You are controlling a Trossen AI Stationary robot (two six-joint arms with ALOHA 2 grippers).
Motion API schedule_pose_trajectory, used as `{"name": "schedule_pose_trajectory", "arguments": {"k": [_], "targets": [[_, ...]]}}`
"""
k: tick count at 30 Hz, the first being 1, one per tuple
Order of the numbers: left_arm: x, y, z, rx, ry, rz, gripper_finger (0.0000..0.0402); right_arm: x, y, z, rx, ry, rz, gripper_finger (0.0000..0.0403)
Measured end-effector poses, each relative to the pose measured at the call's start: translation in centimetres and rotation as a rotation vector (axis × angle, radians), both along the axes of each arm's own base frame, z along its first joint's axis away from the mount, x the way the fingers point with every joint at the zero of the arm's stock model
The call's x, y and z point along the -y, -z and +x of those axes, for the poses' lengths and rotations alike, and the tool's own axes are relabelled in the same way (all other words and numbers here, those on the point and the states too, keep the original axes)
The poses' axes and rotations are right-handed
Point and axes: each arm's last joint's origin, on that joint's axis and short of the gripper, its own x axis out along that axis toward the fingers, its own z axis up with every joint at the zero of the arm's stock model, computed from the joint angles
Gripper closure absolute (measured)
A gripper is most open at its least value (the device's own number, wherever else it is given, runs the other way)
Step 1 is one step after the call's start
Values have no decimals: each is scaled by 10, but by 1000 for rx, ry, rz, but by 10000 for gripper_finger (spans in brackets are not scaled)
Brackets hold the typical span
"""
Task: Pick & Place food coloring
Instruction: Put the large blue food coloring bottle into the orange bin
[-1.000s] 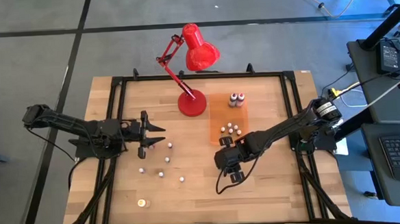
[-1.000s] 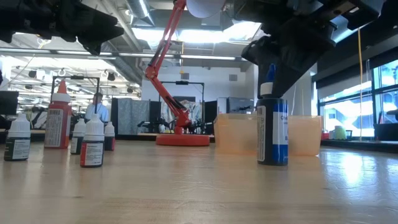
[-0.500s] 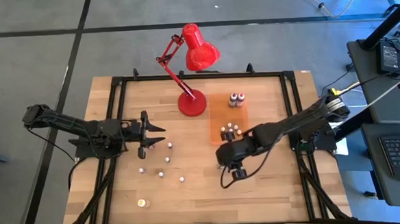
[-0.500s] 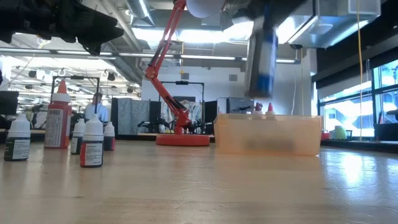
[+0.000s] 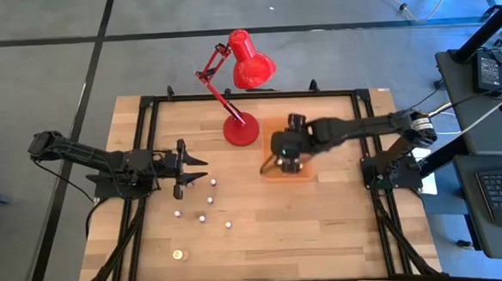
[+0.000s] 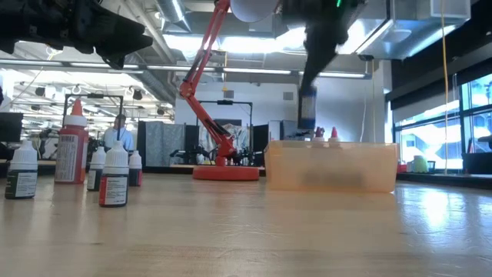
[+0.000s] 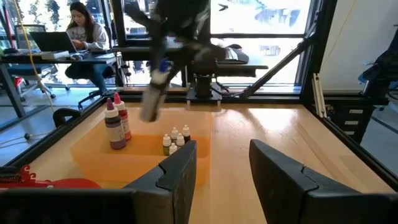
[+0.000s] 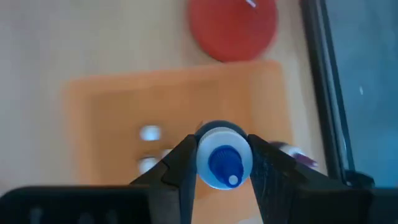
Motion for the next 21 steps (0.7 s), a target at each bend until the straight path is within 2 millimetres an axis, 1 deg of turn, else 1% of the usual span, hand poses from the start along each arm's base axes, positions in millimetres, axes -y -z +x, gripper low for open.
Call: {"name": "schedule_pose_trajectory", "arguments": {"k": [5,8,10,17,21], "targets": [[0,0,0,0,0,0,258,35,28,2,14,18,-37,279],[0,0,0,0,0,0,258,51,40,4,63,32,-58,279],[0,0,0,0,0,0,258,60,47,2,64,46,-70,279],[0,0,0,-1,0,0,258,78,73,-8,46,83,-50,279],[0,0,0,-1,0,0,258,84,82,-11,62,100,-55,279]]}}
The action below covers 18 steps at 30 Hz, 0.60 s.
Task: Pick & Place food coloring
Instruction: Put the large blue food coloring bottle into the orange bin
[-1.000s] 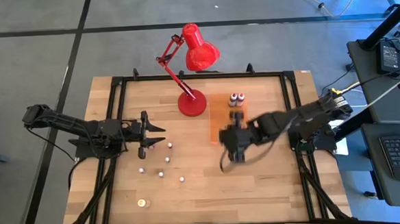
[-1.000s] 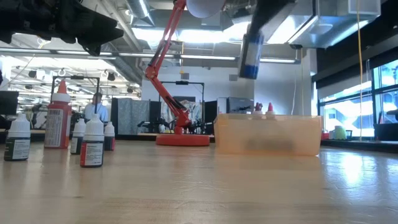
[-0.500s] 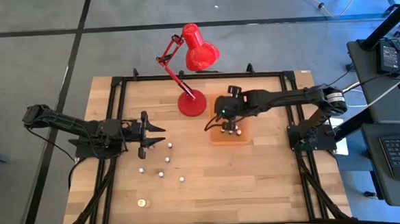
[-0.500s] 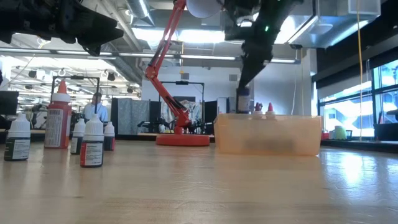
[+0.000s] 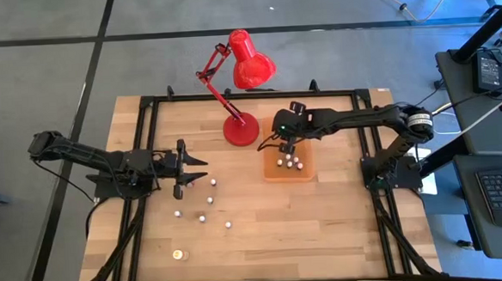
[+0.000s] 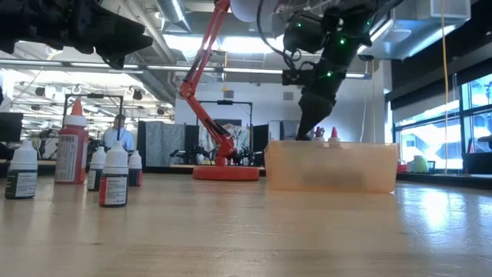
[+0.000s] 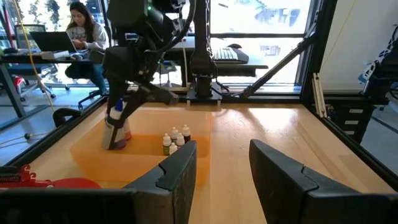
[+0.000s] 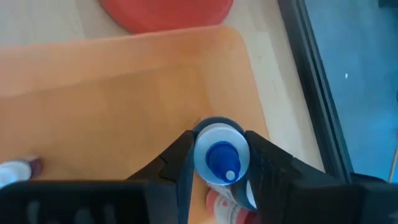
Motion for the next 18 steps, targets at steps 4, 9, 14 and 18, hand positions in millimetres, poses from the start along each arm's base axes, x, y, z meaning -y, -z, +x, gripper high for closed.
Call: {"name": "schedule_pose_trajectory", "arguments": {"k": [4,9,14,18], "targets": [[0,0,0,0,0,0,258,5,8,-4,-3,17,4,274],[0,0,0,0,0,0,258,8,11,-7,-8,30,3,258],[0,0,0,-1,0,0,258,8,10,-6,-1,27,0,254],[0,0,0,-1,0,0,258,8,10,-6,-3,27,-1,252]]}}
